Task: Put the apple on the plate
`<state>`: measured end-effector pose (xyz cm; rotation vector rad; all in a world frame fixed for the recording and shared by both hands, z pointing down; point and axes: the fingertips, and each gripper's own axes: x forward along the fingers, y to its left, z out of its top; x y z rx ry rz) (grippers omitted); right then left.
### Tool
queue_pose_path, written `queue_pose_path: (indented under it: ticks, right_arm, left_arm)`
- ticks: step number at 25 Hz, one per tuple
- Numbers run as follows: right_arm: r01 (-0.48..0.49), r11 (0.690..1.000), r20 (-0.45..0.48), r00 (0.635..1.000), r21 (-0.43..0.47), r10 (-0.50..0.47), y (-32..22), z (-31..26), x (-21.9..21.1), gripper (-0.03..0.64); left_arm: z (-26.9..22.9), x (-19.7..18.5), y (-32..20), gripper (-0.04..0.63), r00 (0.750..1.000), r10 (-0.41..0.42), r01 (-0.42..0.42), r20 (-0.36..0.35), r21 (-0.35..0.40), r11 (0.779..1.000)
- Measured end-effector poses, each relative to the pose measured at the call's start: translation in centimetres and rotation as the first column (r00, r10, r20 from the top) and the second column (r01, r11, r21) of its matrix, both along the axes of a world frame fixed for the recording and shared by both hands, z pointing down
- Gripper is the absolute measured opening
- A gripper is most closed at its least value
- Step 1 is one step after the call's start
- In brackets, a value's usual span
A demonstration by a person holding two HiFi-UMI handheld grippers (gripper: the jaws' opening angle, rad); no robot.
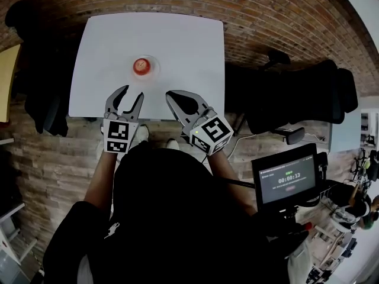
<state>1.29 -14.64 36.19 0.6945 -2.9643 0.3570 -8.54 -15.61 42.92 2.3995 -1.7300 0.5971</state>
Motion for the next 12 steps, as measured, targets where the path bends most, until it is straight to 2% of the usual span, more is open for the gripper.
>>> queue_pose_path:
  ticks: [7,12]
  right_arm:
    - [-0.015,1.0,0.01,1.0,0.028,0.015,-0.2,-1.0,0.2,0.003]
    - [-0.029,0.998,0.012,1.0,0.047,0.028,-0.6,-1.5,0.2,0.003]
  left_arm:
    - [-2.2,0.8,1.2,0.101,0.999,0.005,-0.003,-0.053,0.047,0.999]
    - [-2.9,0.9,1.1,0.064,0.998,0.011,-0.006,-0.068,0.063,0.998]
